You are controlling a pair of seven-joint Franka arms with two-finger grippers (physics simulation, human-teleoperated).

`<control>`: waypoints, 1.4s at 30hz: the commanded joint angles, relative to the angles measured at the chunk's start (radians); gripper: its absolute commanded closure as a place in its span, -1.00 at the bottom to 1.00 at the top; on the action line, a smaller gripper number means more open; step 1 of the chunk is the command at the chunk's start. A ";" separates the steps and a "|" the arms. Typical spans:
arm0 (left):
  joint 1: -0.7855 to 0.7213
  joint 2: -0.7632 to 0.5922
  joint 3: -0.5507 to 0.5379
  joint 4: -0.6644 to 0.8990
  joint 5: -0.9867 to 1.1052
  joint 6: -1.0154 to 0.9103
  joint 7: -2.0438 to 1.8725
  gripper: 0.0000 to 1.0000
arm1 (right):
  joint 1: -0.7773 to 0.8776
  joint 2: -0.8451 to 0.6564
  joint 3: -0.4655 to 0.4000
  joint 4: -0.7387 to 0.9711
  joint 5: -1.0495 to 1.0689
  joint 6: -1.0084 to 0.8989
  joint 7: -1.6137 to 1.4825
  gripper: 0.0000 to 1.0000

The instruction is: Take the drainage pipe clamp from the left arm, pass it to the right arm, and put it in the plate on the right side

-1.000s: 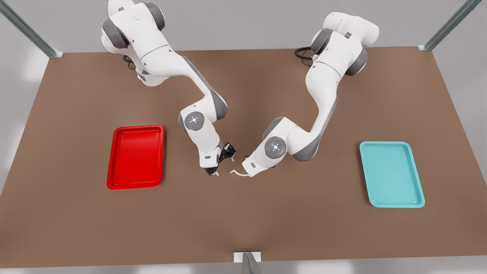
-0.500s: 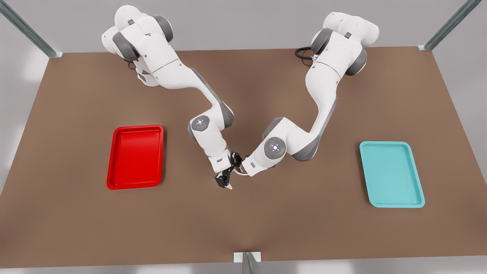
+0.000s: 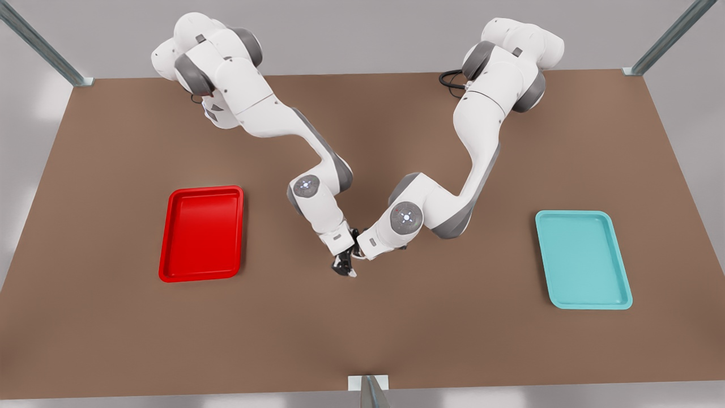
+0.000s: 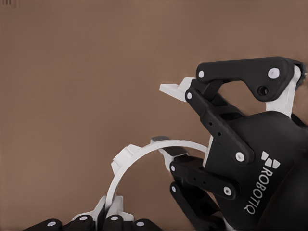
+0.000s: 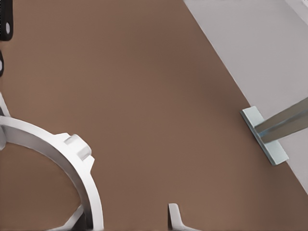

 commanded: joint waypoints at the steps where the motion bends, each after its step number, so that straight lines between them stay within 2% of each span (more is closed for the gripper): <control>1: 0.000 -0.004 0.000 0.000 -0.005 0.000 0.040 0.57 | 0.001 0.004 0.000 0.009 0.000 0.002 -0.109 0.25; 2: 0.000 -0.004 -0.003 0.000 -0.011 -0.001 0.035 0.57 | 0.001 0.004 0.000 0.011 0.000 0.000 -0.111 0.35; 3: 0.002 -0.004 -0.008 0.003 -0.023 -0.020 0.000 -0.65 | 0.001 0.002 0.000 0.011 0.000 0.000 -0.111 0.57; 4: 0.002 -0.004 -0.008 0.002 -0.025 -0.021 -0.013 -1.00 | 0.001 0.001 0.000 0.011 0.001 0.000 -0.109 0.57; 7: 0.002 -0.004 -0.008 0.003 -0.037 -0.027 -0.042 -1.00 | -0.002 -0.004 0.000 0.011 0.001 0.000 -0.109 0.57; 9: 0.020 -0.025 -0.003 0.005 -0.033 -0.096 -0.039 -1.00 | -0.002 -0.009 -0.020 0.008 -0.003 -0.003 -0.107 0.57; 11: 0.124 -0.096 -0.005 0.005 -0.025 -0.288 -0.033 -1.00 | -0.005 -0.010 -0.020 0.006 -0.005 -0.003 -0.109 0.57; 14: 0.327 -0.188 -0.002 0.008 0.041 -0.467 0.135 -1.00 | -0.051 -0.027 -0.019 -0.008 0.000 -0.006 -0.109 0.57; 17: 0.525 -0.303 -0.005 0.006 0.086 -0.587 0.262 -1.00 | -0.154 -0.148 -0.017 -0.170 0.006 -0.048 -0.104 0.57; 18: 0.534 -0.317 -0.002 0.006 0.087 -0.627 0.256 -1.00 | -0.205 -0.217 -0.017 -0.259 0.010 -0.077 -0.098 0.57; 19: 0.537 -0.337 -0.012 -0.014 0.124 -0.684 0.251 -1.00 | -0.252 -0.295 -0.016 -0.314 0.013 -0.201 -0.055 0.57; 20: 0.535 -0.567 -0.003 -0.337 0.099 -0.437 0.253 -1.00 | -0.301 -0.377 -0.017 -0.350 0.013 -0.386 -0.045 0.57; 21: 0.475 -0.635 0.012 -0.468 0.099 -0.319 0.228 -1.00 | -0.373 -0.394 -0.016 -0.350 0.012 -0.492 -0.052 0.57; 23: 0.505 -0.613 0.012 -0.439 0.046 -0.345 0.224 -1.00 | -0.519 -0.423 -0.017 -0.362 0.010 -0.653 -0.130 0.57; 26: 0.528 -0.595 0.012 -0.337 -0.039 -0.400 0.227 -1.00 | -0.671 -0.403 -0.020 -0.382 -0.005 -0.649 -0.318 0.57; 27: 0.537 -0.541 0.017 -0.285 -0.036 -0.401 0.236 -1.00 | -0.696 -0.409 -0.022 -0.413 -0.016 -0.647 -0.357 0.57; 29: 0.537 -0.541 0.007 -0.235 0.007 -0.403 0.231 -1.00 | -0.697 -0.409 -0.022 -0.439 -0.042 -0.638 -0.393 0.57; 34: 0.537 -0.541 0.004 -0.231 -0.019 -0.405 0.225 -1.00 | -0.699 -0.424 -0.020 -0.581 -0.054 -0.496 -0.391 0.57; 36: 0.534 -0.542 0.003 -0.231 -0.020 -0.409 0.224 -1.00 | -0.697 -0.421 -0.019 -0.591 -0.049 -0.492 -0.387 0.57; 37: 0.537 -0.542 0.003 -0.231 -0.025 -0.409 0.224 -1.00 | -0.699 -0.414 -0.019 -0.591 -0.039 -0.492 -0.387 -1.00; 42: 0.532 -0.542 0.003 -0.231 -0.023 -0.424 0.227 -1.00 | -0.699 -0.404 -0.019 -0.584 -0.039 -0.491 -0.387 -1.00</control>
